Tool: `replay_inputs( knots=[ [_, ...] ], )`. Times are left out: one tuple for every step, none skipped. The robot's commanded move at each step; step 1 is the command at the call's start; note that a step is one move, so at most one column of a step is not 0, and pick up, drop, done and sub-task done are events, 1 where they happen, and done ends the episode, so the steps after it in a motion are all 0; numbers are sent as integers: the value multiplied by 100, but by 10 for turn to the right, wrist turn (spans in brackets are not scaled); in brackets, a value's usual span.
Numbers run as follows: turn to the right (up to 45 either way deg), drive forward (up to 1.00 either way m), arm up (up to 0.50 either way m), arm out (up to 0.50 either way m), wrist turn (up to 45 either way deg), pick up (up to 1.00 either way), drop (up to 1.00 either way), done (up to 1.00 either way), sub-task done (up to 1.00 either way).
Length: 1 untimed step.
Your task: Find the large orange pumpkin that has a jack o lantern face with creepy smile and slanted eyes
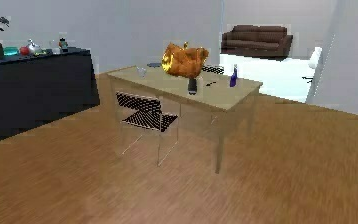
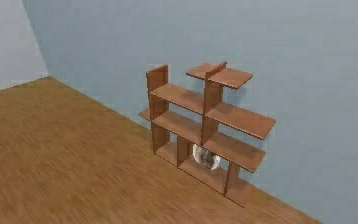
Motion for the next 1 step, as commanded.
replay_inputs(
  knots=[
    [0,100,0,0,0,0,0,0,0]
  ],
)
